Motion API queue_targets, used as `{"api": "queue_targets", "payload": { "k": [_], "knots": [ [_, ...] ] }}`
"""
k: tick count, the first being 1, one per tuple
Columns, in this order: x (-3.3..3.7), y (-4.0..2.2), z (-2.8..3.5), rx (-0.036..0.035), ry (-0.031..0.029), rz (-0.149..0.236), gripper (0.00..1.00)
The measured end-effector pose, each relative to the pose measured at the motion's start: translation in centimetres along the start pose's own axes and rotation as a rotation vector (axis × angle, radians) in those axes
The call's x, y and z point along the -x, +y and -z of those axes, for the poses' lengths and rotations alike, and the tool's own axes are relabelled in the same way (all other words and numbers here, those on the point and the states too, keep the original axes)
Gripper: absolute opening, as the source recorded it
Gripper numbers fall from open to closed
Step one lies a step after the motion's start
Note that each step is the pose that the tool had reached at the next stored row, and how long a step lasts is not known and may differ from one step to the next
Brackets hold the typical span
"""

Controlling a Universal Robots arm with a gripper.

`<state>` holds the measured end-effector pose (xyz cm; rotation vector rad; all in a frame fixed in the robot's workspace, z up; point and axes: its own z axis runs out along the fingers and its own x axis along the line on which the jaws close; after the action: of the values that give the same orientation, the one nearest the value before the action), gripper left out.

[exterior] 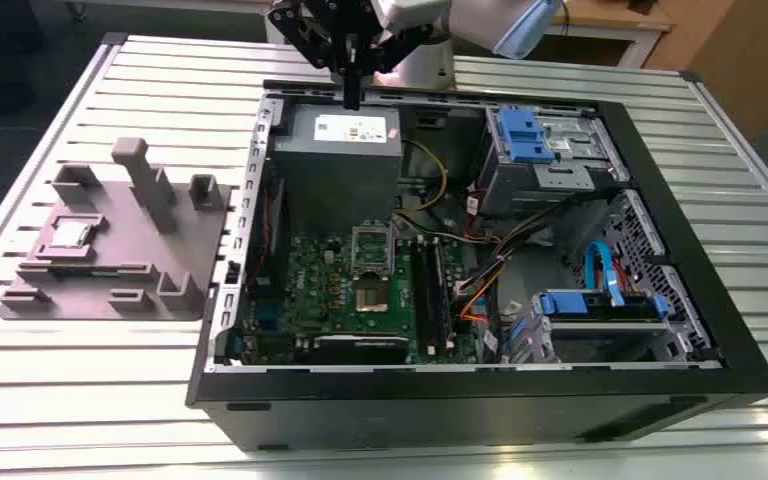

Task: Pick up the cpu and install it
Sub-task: 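Reach for the cpu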

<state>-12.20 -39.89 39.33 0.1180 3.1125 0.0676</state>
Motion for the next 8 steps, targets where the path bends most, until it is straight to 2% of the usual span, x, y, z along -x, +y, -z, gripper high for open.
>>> {"api": "queue_targets", "payload": {
  "k": [8],
  "knots": [
    [0.0,0.0,0.0,0.0,0.0,0.0,0.1]
  ]
}}
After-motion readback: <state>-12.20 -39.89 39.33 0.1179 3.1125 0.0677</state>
